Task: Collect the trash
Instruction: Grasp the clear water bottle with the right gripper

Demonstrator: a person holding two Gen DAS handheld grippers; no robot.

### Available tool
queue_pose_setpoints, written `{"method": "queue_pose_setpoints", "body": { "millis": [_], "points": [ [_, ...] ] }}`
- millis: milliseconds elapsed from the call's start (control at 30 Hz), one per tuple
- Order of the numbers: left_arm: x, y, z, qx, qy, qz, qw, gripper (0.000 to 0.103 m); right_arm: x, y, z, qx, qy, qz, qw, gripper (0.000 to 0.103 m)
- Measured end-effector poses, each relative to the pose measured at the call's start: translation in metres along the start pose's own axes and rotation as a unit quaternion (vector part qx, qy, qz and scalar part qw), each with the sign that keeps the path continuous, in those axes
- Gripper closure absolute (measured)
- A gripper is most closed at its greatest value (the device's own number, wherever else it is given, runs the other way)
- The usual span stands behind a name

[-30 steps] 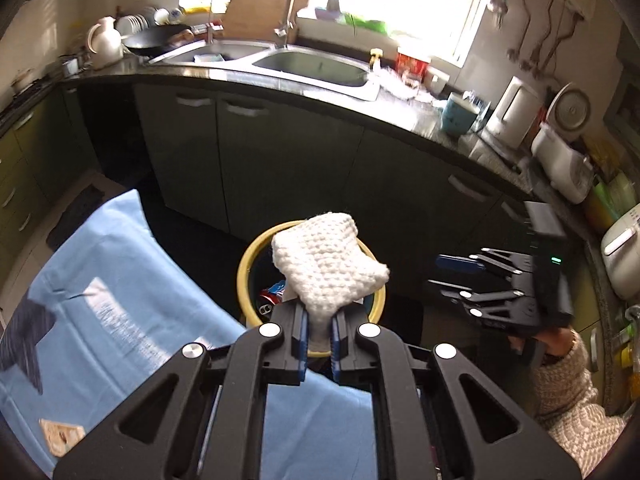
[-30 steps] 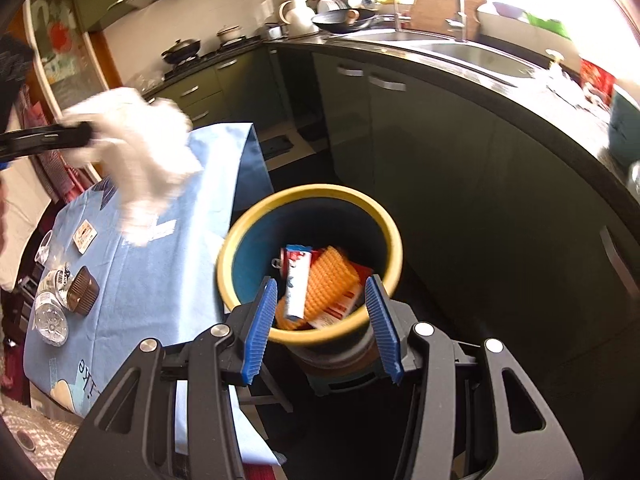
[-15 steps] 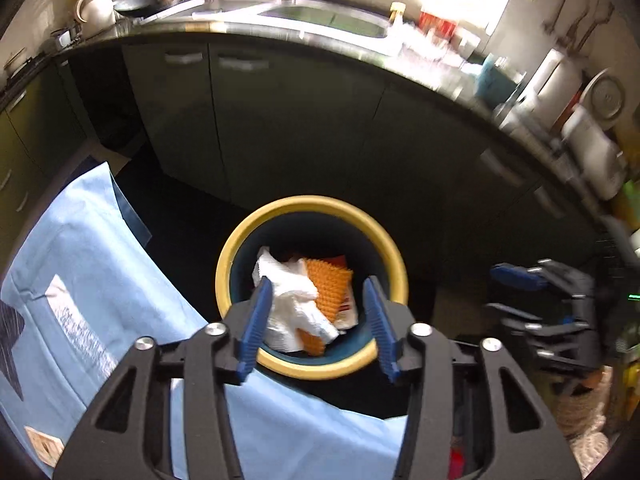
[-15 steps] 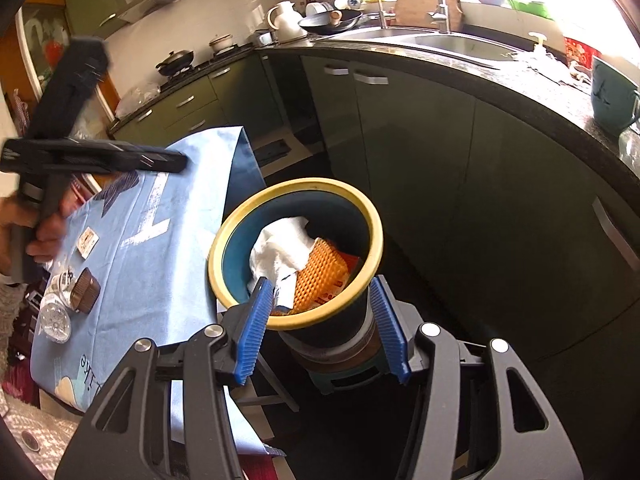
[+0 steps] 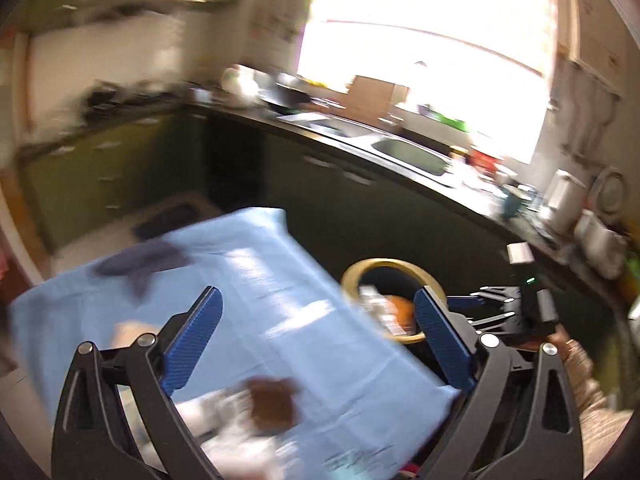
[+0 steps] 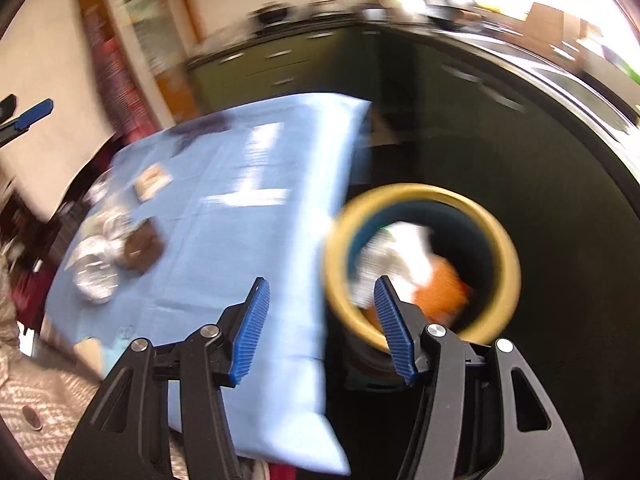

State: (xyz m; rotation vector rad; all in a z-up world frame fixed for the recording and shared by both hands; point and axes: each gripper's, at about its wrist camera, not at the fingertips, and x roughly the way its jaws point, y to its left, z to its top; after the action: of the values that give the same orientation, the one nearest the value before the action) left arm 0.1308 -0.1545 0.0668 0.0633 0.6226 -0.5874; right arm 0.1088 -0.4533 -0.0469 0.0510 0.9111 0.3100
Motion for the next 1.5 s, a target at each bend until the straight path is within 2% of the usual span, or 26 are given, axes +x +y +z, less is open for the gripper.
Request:
{"method": "queue_pose_setpoints", "body": {
  "millis": [100,200,333,400,500,667,967,1100,1333,1367,1500],
  "points": [
    [-0.04,0.03,-0.028,-0.021,-0.024,0.058,0.9978,0.01,0.019,0.054,0.019,-0.069,0.021,0.062,0.995,0.048],
    [-0.071,0.055,-0.055,-0.048,-0.041,0.096,0.9934,0.01,0.038,0.115,0.034,-0.14,0.052,0.124,0.981,0.048],
    [-0.105,0.082,-0.09,-0.088,-0.056,0.124,0.9868,0.009,0.053,0.19,0.047,-0.228,0.089,0.187,0.951,0.048],
    [-0.115,0.091,-0.104,-0.1,-0.058,0.134,0.9842,0.008,0.06,0.224,0.052,-0.27,0.1,0.206,0.935,0.048],
    [-0.126,0.1,-0.122,-0.11,-0.055,0.157,0.9799,0.008,0.077,0.26,0.057,-0.306,0.125,0.212,0.92,0.048],
    [-0.14,0.112,-0.133,-0.125,-0.058,0.167,0.9762,0.008,0.114,0.308,0.053,-0.36,0.183,0.196,0.894,0.048],
    [-0.149,0.13,-0.147,-0.15,-0.067,0.167,0.9722,0.007,0.152,0.329,0.044,-0.389,0.242,0.165,0.873,0.046],
    [-0.15,0.136,-0.153,-0.158,-0.065,0.168,0.9709,0.006,0.167,0.339,0.038,-0.403,0.262,0.152,0.864,0.041],
    [-0.145,0.138,-0.156,-0.16,-0.058,0.163,0.9718,0.007,0.19,0.356,0.032,-0.414,0.291,0.14,0.851,0.039],
    [-0.145,0.138,-0.157,-0.16,-0.057,0.163,0.9718,0.006,0.193,0.357,0.031,-0.413,0.293,0.138,0.851,0.044],
    [-0.143,0.141,-0.159,-0.165,-0.054,0.162,0.9714,0.006,0.2,0.351,0.031,-0.377,0.301,0.14,0.865,0.047]
  ]
}}
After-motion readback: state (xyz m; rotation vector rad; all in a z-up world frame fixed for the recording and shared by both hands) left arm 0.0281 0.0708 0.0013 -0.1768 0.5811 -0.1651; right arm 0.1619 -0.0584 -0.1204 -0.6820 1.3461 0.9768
